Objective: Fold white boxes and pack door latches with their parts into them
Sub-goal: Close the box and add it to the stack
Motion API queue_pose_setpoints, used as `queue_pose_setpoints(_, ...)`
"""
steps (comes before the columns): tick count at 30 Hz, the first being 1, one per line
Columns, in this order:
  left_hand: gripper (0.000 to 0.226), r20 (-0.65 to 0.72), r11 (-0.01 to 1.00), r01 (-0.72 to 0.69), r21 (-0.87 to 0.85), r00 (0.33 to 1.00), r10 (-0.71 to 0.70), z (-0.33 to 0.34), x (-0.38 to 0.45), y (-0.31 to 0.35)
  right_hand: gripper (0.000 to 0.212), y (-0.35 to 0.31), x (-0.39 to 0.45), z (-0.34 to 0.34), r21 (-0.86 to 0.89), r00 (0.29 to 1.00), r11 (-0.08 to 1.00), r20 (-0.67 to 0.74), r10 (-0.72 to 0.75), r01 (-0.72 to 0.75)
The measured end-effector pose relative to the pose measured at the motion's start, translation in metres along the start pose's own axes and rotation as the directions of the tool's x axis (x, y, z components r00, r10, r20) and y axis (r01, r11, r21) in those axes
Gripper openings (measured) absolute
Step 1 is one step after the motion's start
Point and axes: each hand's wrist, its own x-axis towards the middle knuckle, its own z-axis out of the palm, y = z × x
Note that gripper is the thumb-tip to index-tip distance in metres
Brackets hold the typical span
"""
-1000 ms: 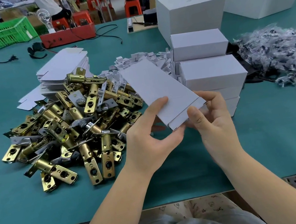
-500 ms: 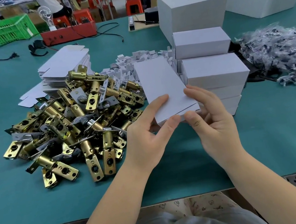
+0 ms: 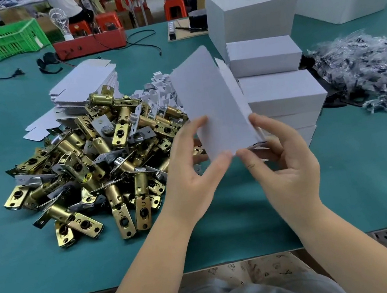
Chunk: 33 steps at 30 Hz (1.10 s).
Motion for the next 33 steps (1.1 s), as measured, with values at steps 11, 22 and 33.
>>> queue_pose_setpoints(11,0.051,0.055,0.874,0.256,-0.413,0.965,-0.257,-0.005,0.007,0.001,0.052,0.005,-0.001,0.006,-0.318,0.927,0.883,0.259,-0.270,0.346)
queue_pose_setpoints(22,0.034,0.041,0.860,0.221,-0.459,0.973,-0.228,-0.007,0.007,0.000,0.052,0.007,-0.004,0.008,-0.369,0.889,0.826,0.339,-0.307,0.426)
queue_pose_setpoints(33,0.073,0.186,0.976,0.110,-0.190,0.980,-0.074,-0.003,-0.001,0.002,0.049,0.007,0.004,-0.011,-0.117,0.995,0.993,0.090,0.033,-0.022)
